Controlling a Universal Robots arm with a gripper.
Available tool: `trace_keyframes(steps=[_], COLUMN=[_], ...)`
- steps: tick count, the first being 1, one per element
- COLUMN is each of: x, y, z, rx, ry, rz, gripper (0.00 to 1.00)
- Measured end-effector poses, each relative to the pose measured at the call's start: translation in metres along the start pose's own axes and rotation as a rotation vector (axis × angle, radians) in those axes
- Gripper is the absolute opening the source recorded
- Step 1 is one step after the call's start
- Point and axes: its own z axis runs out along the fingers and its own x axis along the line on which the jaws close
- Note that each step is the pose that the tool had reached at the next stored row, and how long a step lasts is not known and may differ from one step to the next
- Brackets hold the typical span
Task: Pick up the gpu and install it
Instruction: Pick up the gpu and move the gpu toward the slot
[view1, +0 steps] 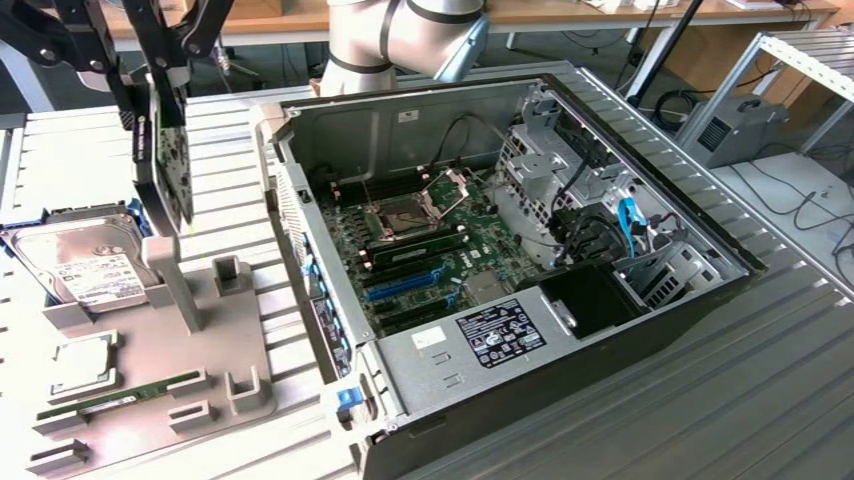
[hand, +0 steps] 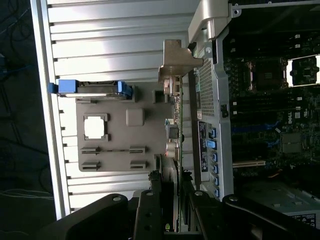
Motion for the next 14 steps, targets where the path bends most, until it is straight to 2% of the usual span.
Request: trace_keyframes(steps=[14], x=[0.0], y=[0.0], z=[-0.0137], rx=[-0.0001], ry=[-0.0001], rz=[0.0], gripper=[0.26])
